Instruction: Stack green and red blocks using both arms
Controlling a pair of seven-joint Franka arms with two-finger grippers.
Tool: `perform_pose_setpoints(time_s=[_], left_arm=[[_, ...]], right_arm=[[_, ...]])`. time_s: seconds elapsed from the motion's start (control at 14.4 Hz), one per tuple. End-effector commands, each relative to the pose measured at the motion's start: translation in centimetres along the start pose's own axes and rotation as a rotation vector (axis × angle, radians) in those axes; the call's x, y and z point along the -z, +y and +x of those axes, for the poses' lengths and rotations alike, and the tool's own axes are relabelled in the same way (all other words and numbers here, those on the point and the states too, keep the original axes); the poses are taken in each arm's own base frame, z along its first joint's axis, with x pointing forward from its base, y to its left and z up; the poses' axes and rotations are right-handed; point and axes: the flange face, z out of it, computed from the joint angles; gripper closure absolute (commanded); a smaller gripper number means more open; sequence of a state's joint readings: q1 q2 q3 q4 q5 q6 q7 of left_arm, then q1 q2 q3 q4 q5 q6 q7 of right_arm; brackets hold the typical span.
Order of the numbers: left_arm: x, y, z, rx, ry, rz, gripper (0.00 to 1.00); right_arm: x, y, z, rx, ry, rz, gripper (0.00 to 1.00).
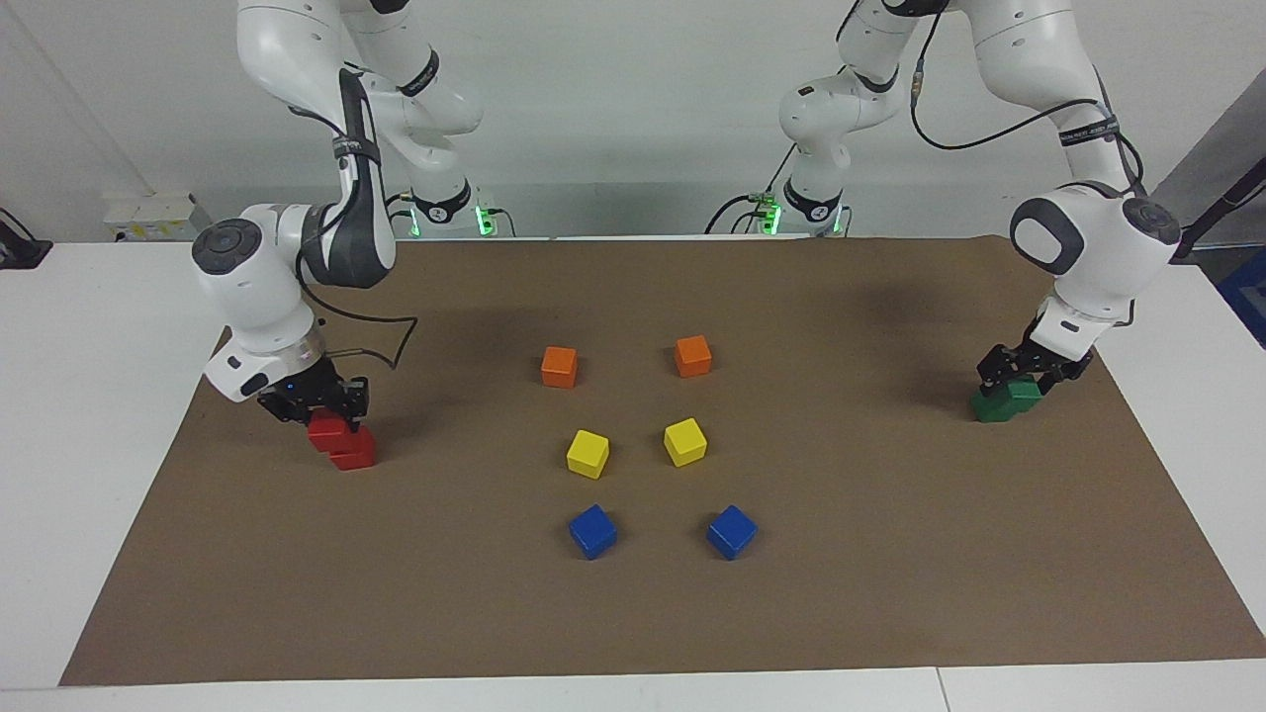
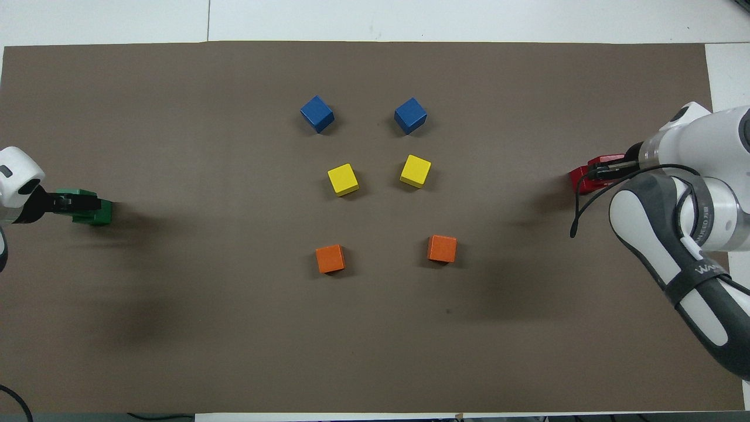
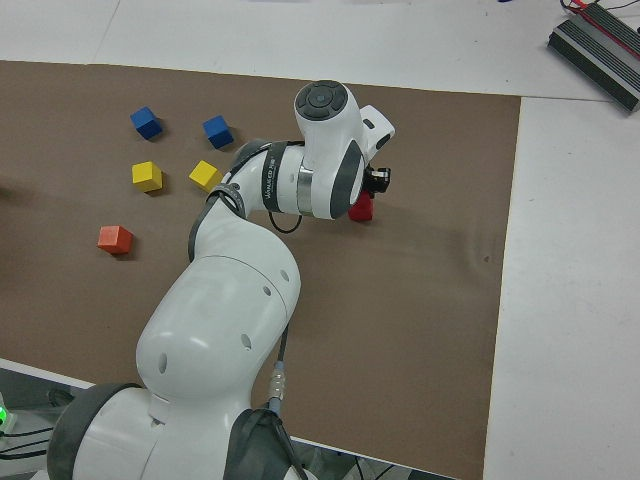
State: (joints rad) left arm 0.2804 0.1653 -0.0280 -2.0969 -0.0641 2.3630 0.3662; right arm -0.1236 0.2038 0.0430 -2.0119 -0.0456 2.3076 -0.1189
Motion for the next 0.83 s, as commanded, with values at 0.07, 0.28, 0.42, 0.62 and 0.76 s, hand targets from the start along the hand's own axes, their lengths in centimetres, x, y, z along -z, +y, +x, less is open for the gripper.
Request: perform_pose_setpoints(time_s=[0.07, 0.28, 0.42, 0.62, 0.76], left_arm=[[3.4, -0.1, 1.5, -0.017, -0.006, -0.022, 0.0], [7.2, 0.5, 3.4, -0.031, 0.02, -0.018, 0.0], [9.3, 2.6, 4.4, -0.059, 0.032, -0.02, 0.0], [12.9, 5.4, 6.0, 0.047, 0.019, -0.028, 0.0], [14.6, 7.5, 6.7, 0.078, 0.015, -0.031, 0.0]], right_arm=[[-0.7, -0.2, 0.0, -0.007, 0.01, 0.004, 1.0], [-1.5, -0.3, 0.2, -0.005, 0.015, 0.004, 1.0], [-1.5, -0.5, 0.3, -0.002, 0.017, 0.005, 1.0], [-1.7, -0.8, 0.2, 0.003, 0.012, 0.006, 1.0], [-1.7, -0.7, 0.1, 0.003, 0.011, 0.006, 1.0]])
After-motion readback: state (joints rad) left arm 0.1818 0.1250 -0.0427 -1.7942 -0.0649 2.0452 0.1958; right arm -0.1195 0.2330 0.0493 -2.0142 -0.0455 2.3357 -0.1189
